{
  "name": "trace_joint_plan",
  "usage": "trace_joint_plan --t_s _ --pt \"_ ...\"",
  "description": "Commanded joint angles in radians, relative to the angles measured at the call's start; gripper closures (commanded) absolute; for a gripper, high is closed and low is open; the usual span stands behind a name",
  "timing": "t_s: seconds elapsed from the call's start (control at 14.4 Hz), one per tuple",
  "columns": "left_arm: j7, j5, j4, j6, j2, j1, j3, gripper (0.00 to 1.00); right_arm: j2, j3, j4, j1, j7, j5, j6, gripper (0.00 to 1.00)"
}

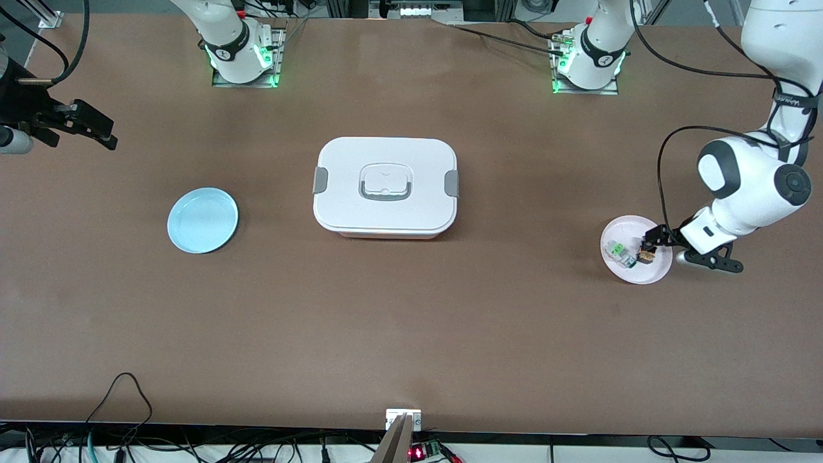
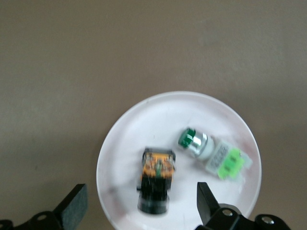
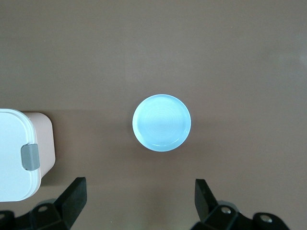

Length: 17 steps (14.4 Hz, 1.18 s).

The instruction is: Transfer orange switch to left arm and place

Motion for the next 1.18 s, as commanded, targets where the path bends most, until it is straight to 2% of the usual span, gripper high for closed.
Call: trace_joint_plan --t_s 0.0,0.14,0.28,0.55,0.83,0.9,1.11 --pt "0.001 0.026 -0.044 -0.059 -0.166 0.01 -0.002 0.0 0.007 0.007 0.027 -0.006 0.014 0.003 -0.013 0.0" --pt "0.001 0.026 -0.031 -0.07 -0.24 0.004 -0.003 0.0 0.004 0.007 0.027 -0.006 0.014 0.003 -0.013 0.0" --pt "0.003 0.026 0.032 -0.182 -0.304 -0.01 -0.003 0.0 0.004 0.012 0.027 -0.004 0.018 0.003 -0.013 0.0" --pt "0.001 0.029 0.309 -0.555 -0.331 -0.024 -0.003 0.0 0.004 0.012 0.025 -0.004 0.015 0.0 -0.016 0.0" --pt "-0.012 0.116 0.521 -0.787 -0.332 -0.128 -0.014 0.0 0.004 0.015 0.024 -0.004 0.017 0.008 -0.014 0.0" --pt "-0.032 0.147 0.554 -0.816 -0.332 -0.153 -0.016 0.0 0.002 0.017 0.022 -0.004 0.018 0.009 -0.016 0.0" --pt "-0.092 0.163 0.56 -0.835 -0.343 -0.163 -0.036 0.0 0.001 0.015 0.019 -0.004 0.007 0.045 -0.021 0.0"
